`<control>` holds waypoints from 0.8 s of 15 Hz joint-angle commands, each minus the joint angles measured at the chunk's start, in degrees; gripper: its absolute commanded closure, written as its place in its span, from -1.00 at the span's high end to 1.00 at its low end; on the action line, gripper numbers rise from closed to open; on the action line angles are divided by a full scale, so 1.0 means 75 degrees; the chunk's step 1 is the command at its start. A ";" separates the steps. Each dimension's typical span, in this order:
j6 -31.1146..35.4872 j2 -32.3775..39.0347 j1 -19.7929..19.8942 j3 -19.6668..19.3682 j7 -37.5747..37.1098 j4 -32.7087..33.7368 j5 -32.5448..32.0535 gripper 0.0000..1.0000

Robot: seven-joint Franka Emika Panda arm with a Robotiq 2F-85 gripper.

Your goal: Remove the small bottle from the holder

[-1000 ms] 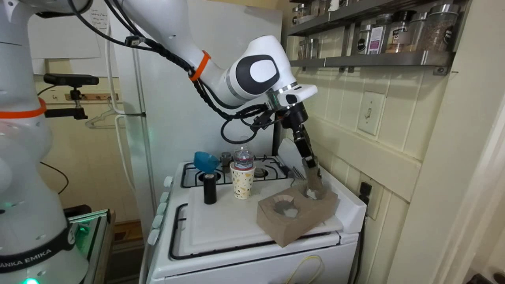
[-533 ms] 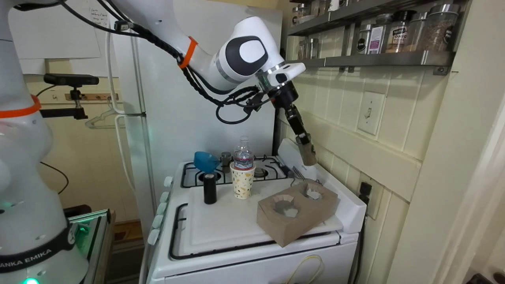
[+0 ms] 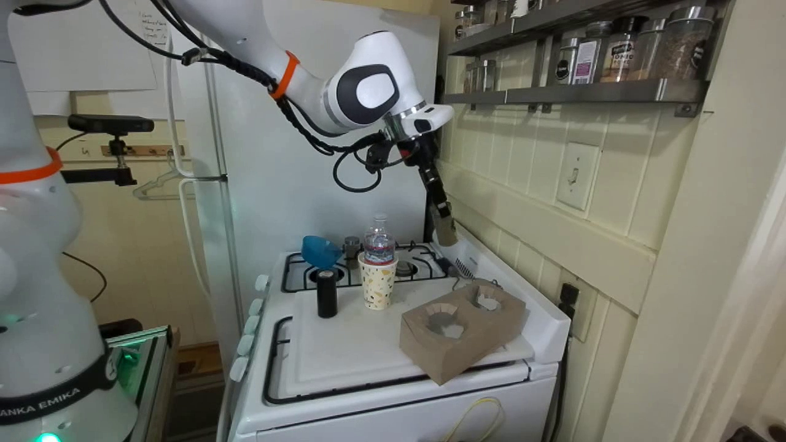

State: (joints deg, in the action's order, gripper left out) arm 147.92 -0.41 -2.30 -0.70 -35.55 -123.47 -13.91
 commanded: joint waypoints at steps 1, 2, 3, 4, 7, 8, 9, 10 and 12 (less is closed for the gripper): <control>-0.0365 0.0221 0.0079 0.0082 0.1207 -0.0100 0.1356 -0.50; -0.0474 0.0320 0.0091 0.0077 0.1472 -0.0092 0.1660 -0.50; -0.0536 0.0432 0.0112 0.0065 0.1671 -0.0077 0.1896 -0.50; -0.0549 0.0541 0.0133 0.0057 0.1831 -0.0055 0.2092 -0.50; -0.0492 0.0797 0.0187 0.0043 0.2179 -0.0024 0.2451 -0.50; -0.0509 0.0875 0.0203 0.0047 0.2309 -0.0005 0.2572 -0.50; -0.0507 0.0936 0.0219 0.0056 0.2440 0.0003 0.2690 -0.50; -0.0531 0.1000 0.0235 0.0065 0.2571 0.0022 0.2810 -0.50; -0.0589 0.1082 0.0250 0.0063 0.2715 0.0048 0.2948 -0.50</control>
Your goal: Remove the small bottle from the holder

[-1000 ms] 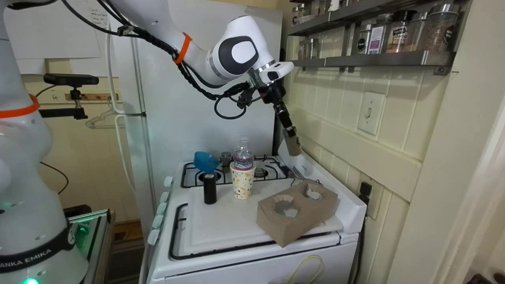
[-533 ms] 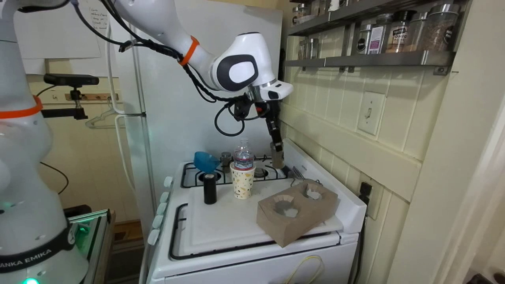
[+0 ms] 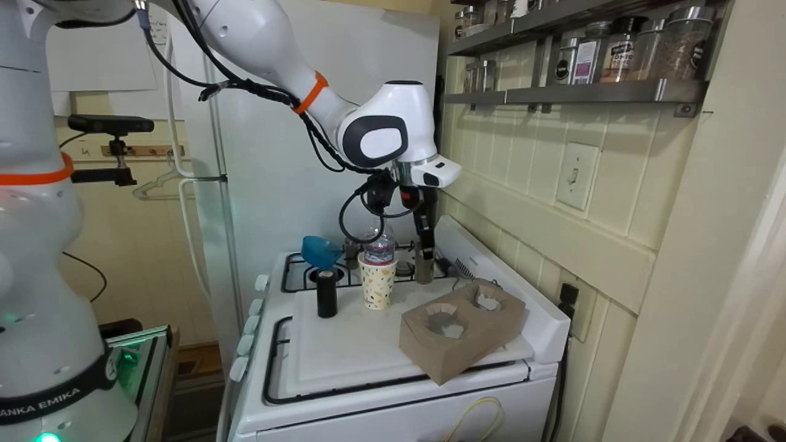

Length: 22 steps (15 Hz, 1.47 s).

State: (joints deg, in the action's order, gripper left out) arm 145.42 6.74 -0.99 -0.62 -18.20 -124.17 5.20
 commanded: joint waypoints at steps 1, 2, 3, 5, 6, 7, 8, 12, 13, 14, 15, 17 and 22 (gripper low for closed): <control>-0.0272 0.0164 0.0081 0.0046 0.0441 0.0152 0.0433 -0.50; -0.0278 0.0197 0.0088 0.0040 0.0469 0.0159 0.0456 -0.50; -0.0264 0.0228 0.0088 0.0019 0.0430 0.0157 0.0401 -0.50; -0.0157 0.0272 0.0092 -0.0014 0.0362 0.0134 0.0300 -0.50; -0.0150 0.0297 0.0101 -0.0013 0.0376 0.0137 0.0313 -0.50; -0.0168 0.0321 0.0109 -0.0013 0.0389 0.0151 0.0338 -0.50; -0.0210 0.0344 0.0104 -0.0031 0.0307 0.0166 0.0320 -0.50; -0.0242 0.0401 0.0100 -0.0089 0.0146 0.0204 0.0232 -0.50; -0.0224 0.0406 0.0100 -0.0099 0.0140 0.0203 0.0226 -0.50; -0.0216 0.0408 0.0099 -0.0111 0.0128 0.0206 0.0213 -0.50; -0.0219 0.0412 0.0099 -0.0117 0.0133 0.0210 0.0215 -0.50; -0.0217 0.0426 0.0099 -0.0121 0.0147 0.0227 0.0223 -0.50; -0.0245 0.0431 0.0099 -0.0139 0.0136 0.0254 0.0204 0.64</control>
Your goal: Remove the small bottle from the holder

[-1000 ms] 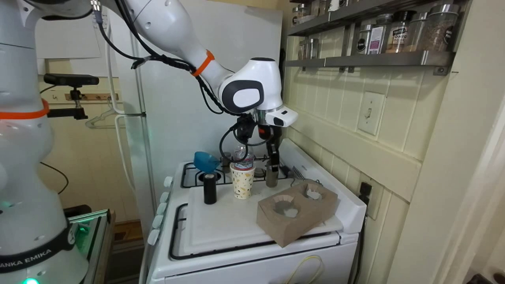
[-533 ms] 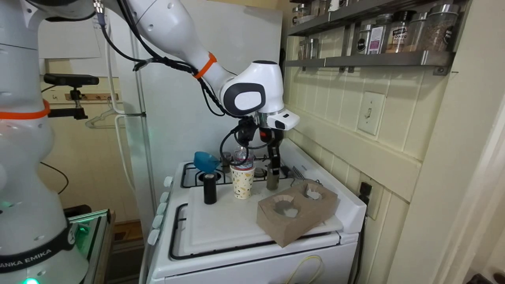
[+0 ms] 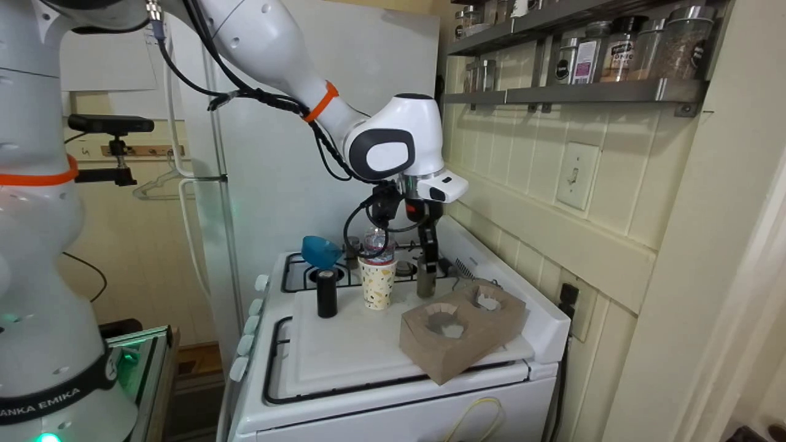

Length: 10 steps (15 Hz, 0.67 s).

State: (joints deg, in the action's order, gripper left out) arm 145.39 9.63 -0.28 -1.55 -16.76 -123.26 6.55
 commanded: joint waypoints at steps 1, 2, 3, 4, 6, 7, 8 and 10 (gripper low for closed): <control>-0.0258 0.0045 0.0005 -0.0018 -0.0059 0.0146 0.0028 0.78; -0.0267 0.0040 0.0005 -0.0021 -0.0058 0.0156 0.0024 0.95; -0.0272 0.0038 0.0004 -0.0023 -0.0058 0.0166 0.0018 1.00; -0.0290 0.0004 0.0008 -0.0021 -0.0042 0.0158 0.0028 1.00; -0.0398 -0.0116 0.0017 -0.0031 -0.0025 0.0133 0.0015 1.00; -0.0512 -0.0270 0.0015 -0.0055 -0.0004 0.0077 -0.0092 1.00; -0.0567 -0.0432 0.0009 -0.0070 0.0021 0.0001 -0.0192 1.00; -0.0546 -0.0970 -0.0059 -0.0113 -0.0024 -0.0283 -0.0724 1.00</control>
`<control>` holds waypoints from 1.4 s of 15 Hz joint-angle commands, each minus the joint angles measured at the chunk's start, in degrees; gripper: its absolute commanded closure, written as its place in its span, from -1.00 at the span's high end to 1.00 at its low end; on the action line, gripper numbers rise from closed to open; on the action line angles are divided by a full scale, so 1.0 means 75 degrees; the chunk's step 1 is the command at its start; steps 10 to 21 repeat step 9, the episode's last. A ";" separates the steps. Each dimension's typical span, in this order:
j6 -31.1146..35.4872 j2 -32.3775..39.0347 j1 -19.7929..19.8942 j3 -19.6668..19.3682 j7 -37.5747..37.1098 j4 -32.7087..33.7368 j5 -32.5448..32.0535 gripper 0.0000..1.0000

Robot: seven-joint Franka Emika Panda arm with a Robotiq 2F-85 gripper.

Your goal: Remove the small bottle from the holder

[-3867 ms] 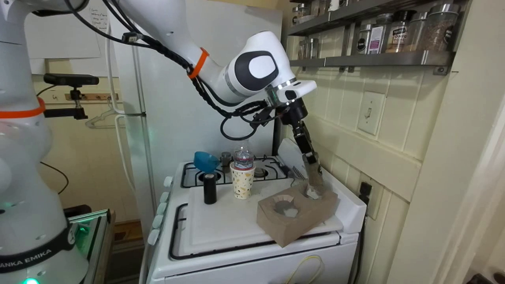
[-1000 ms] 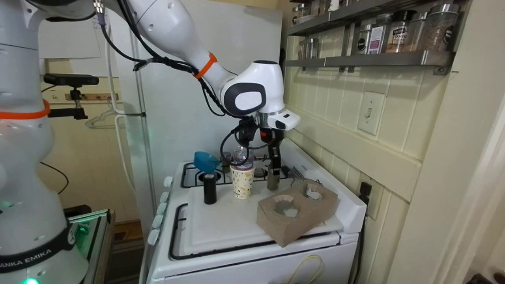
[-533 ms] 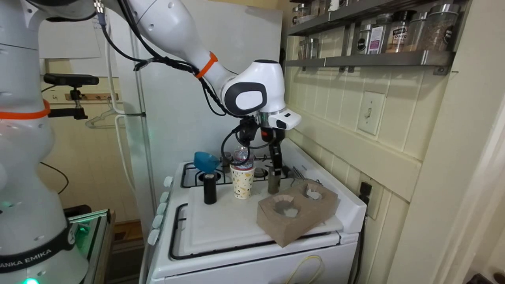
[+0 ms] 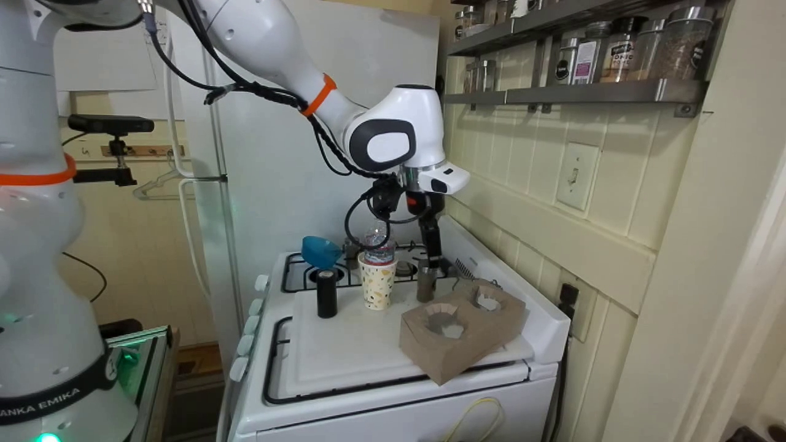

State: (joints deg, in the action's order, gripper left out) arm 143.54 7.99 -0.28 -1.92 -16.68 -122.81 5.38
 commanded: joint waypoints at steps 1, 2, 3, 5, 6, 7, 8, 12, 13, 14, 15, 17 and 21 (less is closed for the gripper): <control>-0.0114 -0.1019 -0.0090 -0.0074 -0.0146 -0.0498 -0.0965 1.00; 0.0015 -0.1375 -0.0105 -0.0042 -0.0153 -0.0704 -0.1399 1.00; 0.0007 -0.1675 -0.0086 0.0026 -0.0055 -0.0825 -0.1641 1.00; -0.0140 -0.2326 -0.0097 0.0225 0.0622 -0.1122 -0.1734 1.00; 0.0025 -0.2674 -0.0139 0.0313 0.0989 -0.1388 -0.1613 1.00; 0.0080 -0.3045 -0.0187 0.0387 0.1312 -0.1631 -0.1534 1.00; -0.0026 -0.2182 -0.0019 0.0376 0.0825 -0.0863 -0.1511 1.00; -0.0025 -0.2486 -0.0051 0.0446 0.0996 -0.1053 -0.1505 1.00; -0.0025 -0.2486 -0.0051 0.0446 0.0996 -0.1053 -0.1505 1.00; -0.0025 -0.2486 -0.0051 0.0446 0.0996 -0.1053 -0.1505 1.00; -0.0025 -0.2486 -0.0051 0.0446 0.0996 -0.1053 -0.1505 1.00; -0.0025 -0.2486 -0.0051 0.0446 0.0996 -0.1053 -0.1505 1.00; -0.0025 -0.2486 -0.0051 0.0446 0.0996 -0.1053 -0.1505 1.00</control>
